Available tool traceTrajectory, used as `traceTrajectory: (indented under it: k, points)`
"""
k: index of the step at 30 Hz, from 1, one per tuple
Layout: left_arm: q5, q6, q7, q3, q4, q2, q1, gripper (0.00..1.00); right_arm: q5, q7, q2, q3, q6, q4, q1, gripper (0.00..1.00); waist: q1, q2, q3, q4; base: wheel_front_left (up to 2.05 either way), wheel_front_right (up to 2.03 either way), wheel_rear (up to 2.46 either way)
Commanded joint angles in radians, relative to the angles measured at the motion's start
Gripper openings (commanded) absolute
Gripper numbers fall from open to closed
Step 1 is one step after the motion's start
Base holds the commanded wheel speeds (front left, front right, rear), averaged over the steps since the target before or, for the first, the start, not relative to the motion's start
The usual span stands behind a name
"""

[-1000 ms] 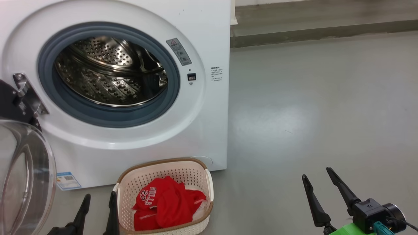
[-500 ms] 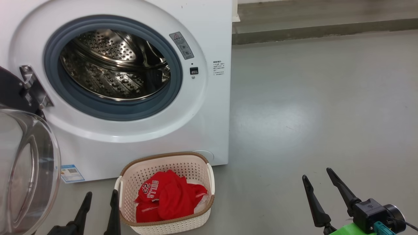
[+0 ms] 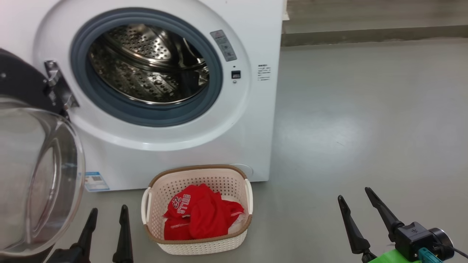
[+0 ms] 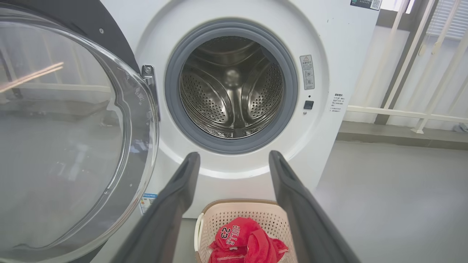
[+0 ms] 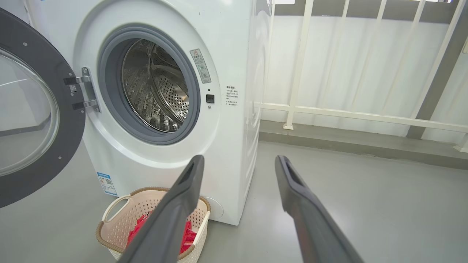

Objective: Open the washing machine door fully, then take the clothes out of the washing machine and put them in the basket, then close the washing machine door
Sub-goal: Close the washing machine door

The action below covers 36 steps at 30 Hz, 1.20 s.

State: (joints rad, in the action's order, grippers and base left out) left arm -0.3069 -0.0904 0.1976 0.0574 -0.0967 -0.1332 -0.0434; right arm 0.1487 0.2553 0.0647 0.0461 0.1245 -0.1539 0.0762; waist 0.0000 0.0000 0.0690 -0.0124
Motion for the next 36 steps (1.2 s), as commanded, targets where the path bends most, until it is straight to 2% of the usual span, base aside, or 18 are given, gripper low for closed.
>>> traceTrajectory:
  k: [1, 9, 36]
  points:
    - [0.014, -0.012, -0.002, -0.035, 0.038, -0.015, 0.015, 1.0, 0.0, 0.006, 0.016, 0.026, 0.006, 0.029, -0.036, 1.0, 0.0, 0.0, -0.005, -0.027, 0.0, 0.0, 0.0]
    - [0.031, -0.042, -0.036, -0.027, 0.105, -0.022, -0.008, 1.0, 0.0, 0.006, 0.018, 0.045, 0.006, 0.035, -0.048, 1.0, 0.0, 0.0, -0.003, -0.106, 0.0, 0.0, 0.0]
    - [0.056, -0.086, -0.126, -0.019, 0.228, -0.068, -0.025, 1.0, 0.01, 0.006, 0.022, 0.123, 0.006, 0.04, -0.11, 1.0, 0.0, 0.0, 0.01, -0.381, 0.0, 0.0, 0.0]
